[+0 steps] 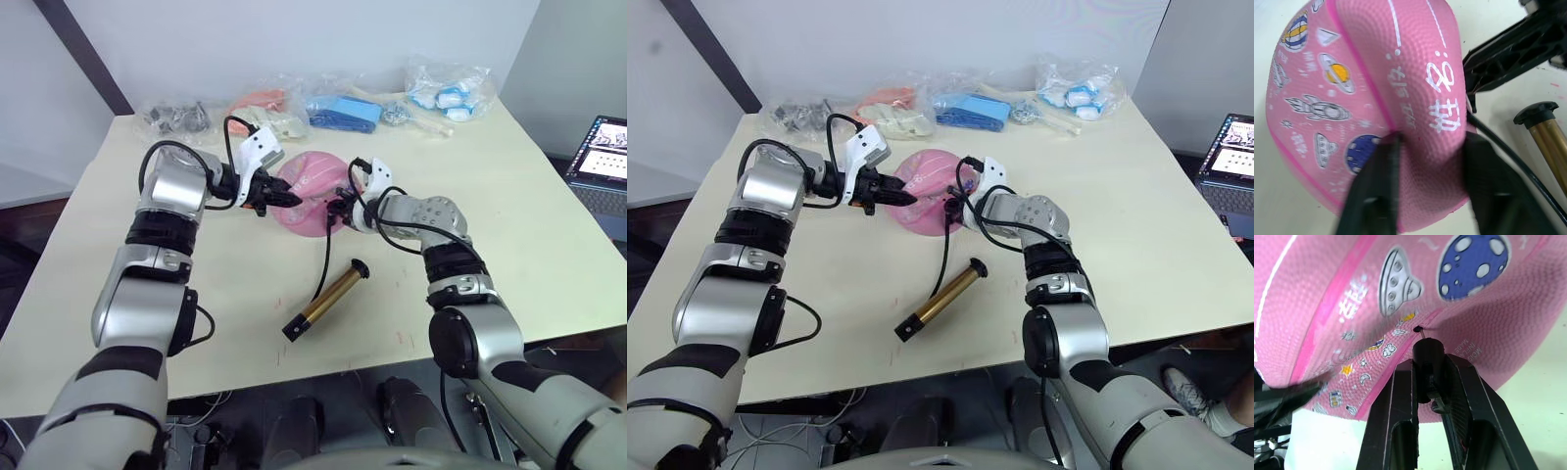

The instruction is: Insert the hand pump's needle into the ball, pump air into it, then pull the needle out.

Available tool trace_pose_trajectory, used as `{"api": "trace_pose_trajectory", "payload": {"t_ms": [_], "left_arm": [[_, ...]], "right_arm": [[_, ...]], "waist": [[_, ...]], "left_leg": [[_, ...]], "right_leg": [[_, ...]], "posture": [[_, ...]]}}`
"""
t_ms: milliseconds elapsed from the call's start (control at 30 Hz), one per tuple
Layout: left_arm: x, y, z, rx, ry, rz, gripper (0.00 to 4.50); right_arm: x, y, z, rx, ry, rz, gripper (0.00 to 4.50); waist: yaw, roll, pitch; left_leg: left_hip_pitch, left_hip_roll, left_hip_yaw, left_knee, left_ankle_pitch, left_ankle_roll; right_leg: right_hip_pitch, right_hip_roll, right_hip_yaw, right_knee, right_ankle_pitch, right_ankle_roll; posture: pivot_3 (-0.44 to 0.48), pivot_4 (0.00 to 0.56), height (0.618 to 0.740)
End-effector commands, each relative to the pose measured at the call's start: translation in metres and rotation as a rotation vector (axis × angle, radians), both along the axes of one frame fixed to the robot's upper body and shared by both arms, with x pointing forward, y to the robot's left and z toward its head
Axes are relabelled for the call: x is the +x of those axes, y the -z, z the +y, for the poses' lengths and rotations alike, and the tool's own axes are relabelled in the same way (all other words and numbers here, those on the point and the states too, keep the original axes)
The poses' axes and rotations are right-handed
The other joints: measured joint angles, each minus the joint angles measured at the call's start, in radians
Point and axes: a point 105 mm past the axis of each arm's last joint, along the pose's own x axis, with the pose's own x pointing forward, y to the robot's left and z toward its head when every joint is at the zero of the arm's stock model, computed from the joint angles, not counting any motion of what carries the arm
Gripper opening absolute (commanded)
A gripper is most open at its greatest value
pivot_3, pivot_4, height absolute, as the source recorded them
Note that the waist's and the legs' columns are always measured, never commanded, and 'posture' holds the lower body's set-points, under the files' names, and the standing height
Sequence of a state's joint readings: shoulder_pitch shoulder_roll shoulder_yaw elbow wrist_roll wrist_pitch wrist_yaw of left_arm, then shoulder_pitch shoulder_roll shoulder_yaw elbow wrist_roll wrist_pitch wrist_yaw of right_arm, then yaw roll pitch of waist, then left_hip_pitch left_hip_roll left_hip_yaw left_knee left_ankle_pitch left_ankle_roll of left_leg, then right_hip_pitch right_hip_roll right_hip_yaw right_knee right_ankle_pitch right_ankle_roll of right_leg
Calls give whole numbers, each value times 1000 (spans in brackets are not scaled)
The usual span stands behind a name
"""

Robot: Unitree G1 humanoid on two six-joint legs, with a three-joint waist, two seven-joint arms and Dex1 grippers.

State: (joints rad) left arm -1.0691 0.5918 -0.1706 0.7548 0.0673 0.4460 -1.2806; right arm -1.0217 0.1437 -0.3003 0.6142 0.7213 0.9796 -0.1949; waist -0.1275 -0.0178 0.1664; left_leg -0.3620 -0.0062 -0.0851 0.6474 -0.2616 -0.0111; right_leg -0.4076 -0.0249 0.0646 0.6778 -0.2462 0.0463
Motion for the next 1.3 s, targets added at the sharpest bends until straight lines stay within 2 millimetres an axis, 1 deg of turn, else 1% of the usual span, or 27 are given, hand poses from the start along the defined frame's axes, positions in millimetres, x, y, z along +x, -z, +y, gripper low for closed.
{"api": "trace_pose_trajectory", "payload": {"t_ms": [33,67,267,500,600,767,900,1033,1200,1300], "left_arm": [[-15,31,-23,-20,124,127,298],[-15,31,-23,-23,128,129,51],[-19,30,-25,-47,161,161,51],[-32,31,-28,-77,229,269,51],[-38,31,-28,-78,259,309,51],[-42,28,-26,-80,273,336,51],[-34,29,-22,-72,234,307,51],[-17,29,-17,-58,149,228,51],[-9,29,-14,-16,123,164,51],[-8,29,-13,-4,130,148,51]], "right_arm": [[0,-9,9,33,13,-30,313],[0,-9,9,35,14,-30,313],[-2,-11,13,41,0,-33,313],[-8,-13,17,34,-54,-41,313],[-10,-11,20,16,-78,-44,313],[-20,-15,25,7,-143,-60,313],[-24,-13,20,7,-136,-57,313],[-19,-9,16,12,-103,-51,313],[-11,-10,23,14,-95,-69,313],[-7,-11,27,13,-97,-79,313]], "waist": [[-1,0,0],[-1,0,0],[-1,0,0],[-5,0,0],[-12,0,0],[-22,0,0],[-21,0,0],[-16,0,0],[-3,0,0],[-3,0,0]], "left_leg": [[0,0,0,0,0,0],[0,1,1,0,0,0],[-1,1,1,-1,0,0],[-1,2,2,-1,0,0],[-1,3,2,-2,0,0],[-1,6,3,-4,0,0],[-1,9,4,-7,0,0],[-2,8,5,-7,0,0],[-1,8,8,-7,0,0],[0,8,10,-7,0,0]], "right_leg": [[0,0,0,0,0,0],[-1,1,1,0,0,0],[-2,2,2,0,0,0],[-3,2,2,0,0,0],[-3,3,3,0,0,0],[-4,6,4,-1,0,0],[-7,9,3,-1,0,0],[-7,8,3,-2,0,-1],[-6,8,4,-2,-1,1],[-6,8,4,-1,-1,0]], "posture": [[0,150,740],[0,150,740],[0,150,740],[0,150,740],[0,150,740],[0,150,740],[0,150,740],[0,150,740],[0,150,740],[0,150,740]]}}
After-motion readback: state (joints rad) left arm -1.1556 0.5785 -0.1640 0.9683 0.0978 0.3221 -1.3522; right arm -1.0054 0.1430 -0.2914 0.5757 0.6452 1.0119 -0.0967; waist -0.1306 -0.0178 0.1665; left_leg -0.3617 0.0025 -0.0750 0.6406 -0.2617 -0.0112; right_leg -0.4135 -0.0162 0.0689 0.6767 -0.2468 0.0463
